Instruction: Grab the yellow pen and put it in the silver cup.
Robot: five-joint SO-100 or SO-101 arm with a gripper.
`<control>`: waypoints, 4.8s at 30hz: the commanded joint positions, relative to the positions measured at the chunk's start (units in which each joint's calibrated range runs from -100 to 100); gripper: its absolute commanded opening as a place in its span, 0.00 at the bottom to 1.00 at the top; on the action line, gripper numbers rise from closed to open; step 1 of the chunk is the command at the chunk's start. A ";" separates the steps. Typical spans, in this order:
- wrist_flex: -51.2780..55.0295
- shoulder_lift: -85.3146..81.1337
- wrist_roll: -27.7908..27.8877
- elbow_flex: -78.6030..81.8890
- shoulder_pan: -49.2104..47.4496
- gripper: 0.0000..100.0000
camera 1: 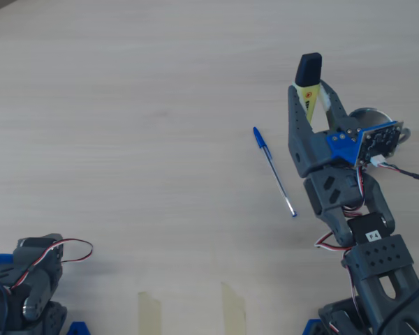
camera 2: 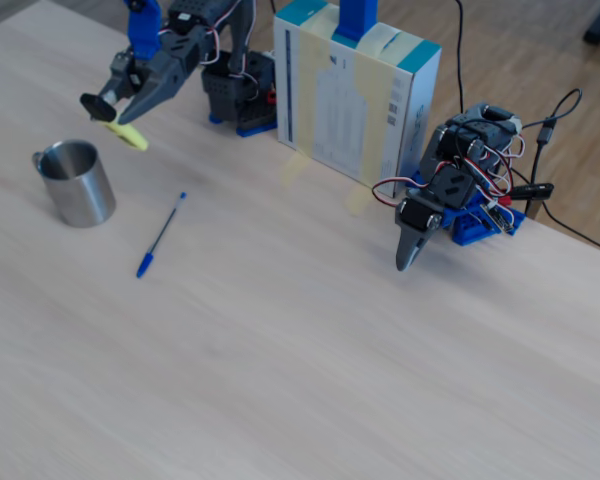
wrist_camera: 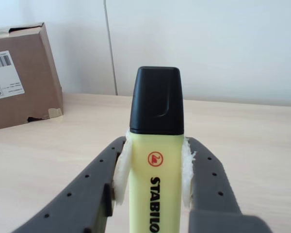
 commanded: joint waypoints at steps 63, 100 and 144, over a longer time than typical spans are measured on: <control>-35.87 11.78 0.17 7.29 19.00 0.02; -33.73 28.74 0.53 5.11 20.05 0.02; -26.43 27.74 0.53 9.83 20.75 0.02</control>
